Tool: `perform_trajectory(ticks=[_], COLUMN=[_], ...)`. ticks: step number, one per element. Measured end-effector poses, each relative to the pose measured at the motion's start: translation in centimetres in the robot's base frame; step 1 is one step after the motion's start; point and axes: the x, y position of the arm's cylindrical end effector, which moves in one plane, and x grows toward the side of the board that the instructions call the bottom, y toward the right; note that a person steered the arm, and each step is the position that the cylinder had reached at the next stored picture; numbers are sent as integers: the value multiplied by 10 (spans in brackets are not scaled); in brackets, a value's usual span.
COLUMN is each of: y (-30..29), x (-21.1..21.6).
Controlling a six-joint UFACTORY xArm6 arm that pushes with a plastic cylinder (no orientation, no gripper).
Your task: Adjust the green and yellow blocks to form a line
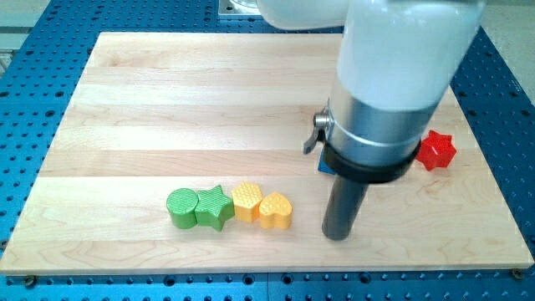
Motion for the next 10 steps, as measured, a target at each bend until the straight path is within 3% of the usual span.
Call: perform_trajectory(ticks=[2, 3, 5, 7, 10], y=[-8, -40, -83, -96, -114], x=[-52, -82, -47, -67, -52])
